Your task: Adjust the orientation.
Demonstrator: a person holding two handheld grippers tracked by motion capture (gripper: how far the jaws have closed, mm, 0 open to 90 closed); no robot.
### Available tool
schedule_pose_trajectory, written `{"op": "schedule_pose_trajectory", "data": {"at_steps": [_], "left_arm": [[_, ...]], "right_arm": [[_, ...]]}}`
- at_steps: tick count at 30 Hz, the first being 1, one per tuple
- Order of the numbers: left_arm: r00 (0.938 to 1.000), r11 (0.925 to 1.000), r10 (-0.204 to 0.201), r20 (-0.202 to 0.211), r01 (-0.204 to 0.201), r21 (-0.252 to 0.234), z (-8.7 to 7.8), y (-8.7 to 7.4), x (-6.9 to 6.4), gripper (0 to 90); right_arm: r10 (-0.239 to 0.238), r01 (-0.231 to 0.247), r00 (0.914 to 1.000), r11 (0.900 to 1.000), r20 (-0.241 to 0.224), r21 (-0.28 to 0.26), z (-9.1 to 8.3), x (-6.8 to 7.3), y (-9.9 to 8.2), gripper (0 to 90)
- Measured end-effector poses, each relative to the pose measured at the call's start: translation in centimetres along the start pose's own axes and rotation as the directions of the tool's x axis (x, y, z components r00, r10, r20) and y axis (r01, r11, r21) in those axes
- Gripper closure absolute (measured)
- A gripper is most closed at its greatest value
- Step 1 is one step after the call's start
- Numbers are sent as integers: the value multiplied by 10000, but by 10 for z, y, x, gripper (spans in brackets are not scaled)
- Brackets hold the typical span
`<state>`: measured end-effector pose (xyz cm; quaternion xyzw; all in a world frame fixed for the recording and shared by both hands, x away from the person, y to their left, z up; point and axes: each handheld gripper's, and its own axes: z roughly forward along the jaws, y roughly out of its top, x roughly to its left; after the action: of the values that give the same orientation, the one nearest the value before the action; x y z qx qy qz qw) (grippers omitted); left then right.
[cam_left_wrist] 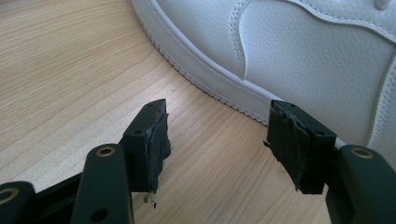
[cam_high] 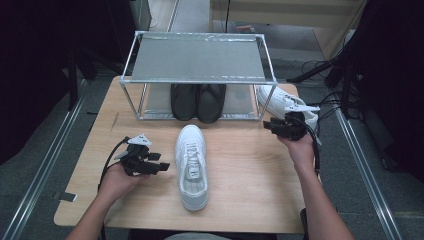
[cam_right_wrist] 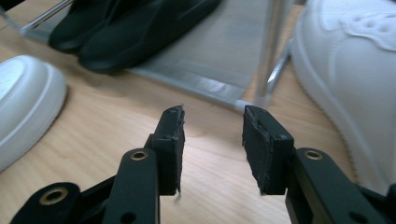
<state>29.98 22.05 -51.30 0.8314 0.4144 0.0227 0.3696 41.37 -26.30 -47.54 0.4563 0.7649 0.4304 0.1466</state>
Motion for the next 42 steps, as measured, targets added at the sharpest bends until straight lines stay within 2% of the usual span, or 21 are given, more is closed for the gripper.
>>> {"op": "schedule_pose_trajectory", "data": {"at_steps": [2,11,15,17,18,20,22,26,31,36,39,42], "left_arm": [[10000,10000,28,-26,-28,16,0,0,0,388],[10000,10000,6,0,-6,96,2,0,0,388],[10000,9999,14,-14,-14,108,2,0,0,388],[10000,9999,16,1,-16,109,2,0,0,388],[10000,9999,13,-4,-13,122,2,0,0,388],[10000,9999,6,-9,-6,129,3,0,0,389],[10000,9999,9,-8,-9,124,3,0,0,389],[10000,9999,2,-4,-2,120,2,0,1,389],[10000,10000,-14,17,14,97,1,-1,1,388],[10000,9999,-27,3,27,118,1,-1,1,388],[10000,10000,-10,-26,10,84,1,-2,1,388],[10000,10000,-43,-49,43,51,0,-4,0,388]], "right_arm": [[127,-129,9998,9997,144,192,1,-8,2,597],[392,-408,9956,9990,855,177,3,-36,10,598],[445,-413,9912,9987,1244,-282,2,-48,11,619],[550,-578,9903,9982,1273,187,2,-54,15,618],[566,-591,9906,9981,1249,157,2,-56,16,629],[611,-594,9901,9981,1260,-165,0,-58,18,637],[551,-560,9909,9984,1232,35,0,-60,22,641],[560,-553,9905,9984,1259,-84,-4,-60,26,634],[376,-338,9856,9991,1646,-253,-14,-60,29,626],[616,-544,9833,9974,1712,-469,-21,-67,28,623],[672,-590,9769,9972,2030,-461,-24,-73,25,622],[934,-883,9760,9955,1967,-347,-20,-80,21,626]]}}
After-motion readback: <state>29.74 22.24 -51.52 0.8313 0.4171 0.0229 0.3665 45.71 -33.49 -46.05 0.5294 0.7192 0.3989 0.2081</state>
